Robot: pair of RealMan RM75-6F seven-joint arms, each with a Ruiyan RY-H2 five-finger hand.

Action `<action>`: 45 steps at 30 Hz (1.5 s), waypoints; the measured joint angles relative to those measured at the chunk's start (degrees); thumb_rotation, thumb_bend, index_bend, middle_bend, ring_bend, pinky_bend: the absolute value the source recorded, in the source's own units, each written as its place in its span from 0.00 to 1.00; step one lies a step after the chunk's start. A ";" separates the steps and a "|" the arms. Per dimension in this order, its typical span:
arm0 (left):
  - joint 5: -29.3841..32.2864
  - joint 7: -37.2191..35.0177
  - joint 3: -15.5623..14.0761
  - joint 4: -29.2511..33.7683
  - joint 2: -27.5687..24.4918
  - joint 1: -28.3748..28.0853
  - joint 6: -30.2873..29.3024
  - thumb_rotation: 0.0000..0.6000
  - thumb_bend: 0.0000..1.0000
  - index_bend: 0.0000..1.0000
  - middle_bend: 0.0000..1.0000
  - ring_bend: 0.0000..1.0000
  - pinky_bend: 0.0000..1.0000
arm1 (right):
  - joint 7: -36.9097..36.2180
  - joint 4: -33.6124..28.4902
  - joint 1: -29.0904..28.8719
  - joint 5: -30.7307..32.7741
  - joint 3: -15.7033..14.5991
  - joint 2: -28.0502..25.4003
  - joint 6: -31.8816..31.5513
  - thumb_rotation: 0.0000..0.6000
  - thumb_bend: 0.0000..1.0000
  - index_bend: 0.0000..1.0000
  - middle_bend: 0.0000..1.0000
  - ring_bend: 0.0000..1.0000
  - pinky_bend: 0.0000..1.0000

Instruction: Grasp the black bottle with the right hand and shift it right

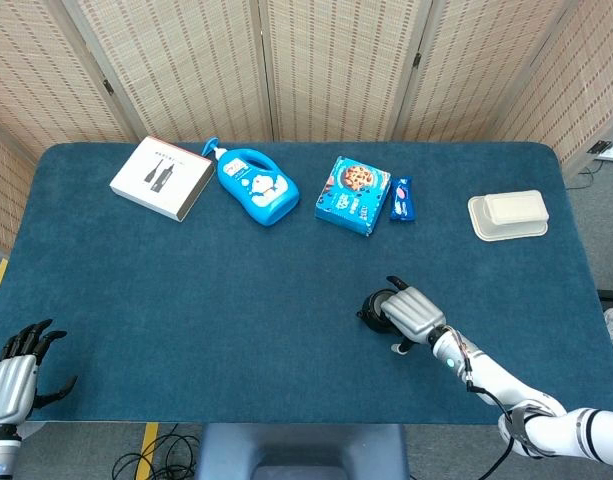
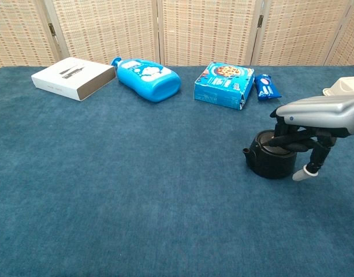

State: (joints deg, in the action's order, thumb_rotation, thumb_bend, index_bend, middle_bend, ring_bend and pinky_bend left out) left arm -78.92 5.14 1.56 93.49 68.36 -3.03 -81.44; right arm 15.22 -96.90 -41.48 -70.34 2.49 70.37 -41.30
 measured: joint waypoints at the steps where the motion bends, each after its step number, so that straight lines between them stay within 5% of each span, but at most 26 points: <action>1: -0.03 0.02 -0.04 0.00 -0.01 0.01 0.02 1.00 0.27 0.26 0.12 0.11 0.15 | -0.26 0.00 -0.03 0.11 -0.04 -0.01 0.16 1.00 0.00 0.92 0.95 0.81 0.02; 23: -1.25 0.90 0.00 1.61 -0.74 -0.03 -0.88 1.00 0.27 0.26 0.12 0.11 0.14 | -16.63 -3.54 -0.07 -2.03 1.69 -9.08 3.95 1.00 0.00 0.98 1.00 0.86 0.08; 40: -1.09 1.46 -0.12 1.99 -0.72 -0.09 -0.65 1.00 0.27 0.26 0.12 0.11 0.14 | -17.90 -5.03 2.34 -5.15 1.83 -10.36 -1.64 1.00 0.00 1.00 1.00 0.90 0.08; 45: -1.30 1.38 -0.18 1.94 -0.58 -0.18 -0.56 1.00 0.27 0.26 0.12 0.11 0.14 | -13.92 -6.26 2.84 -3.16 1.52 -10.71 -2.92 0.84 0.00 1.00 1.00 0.90 0.08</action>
State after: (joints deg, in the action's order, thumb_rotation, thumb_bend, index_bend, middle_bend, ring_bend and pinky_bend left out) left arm -80.22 6.52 1.38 95.42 67.78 -3.21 -82.01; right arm 1.30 -103.16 -38.64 -73.50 4.01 59.65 -44.22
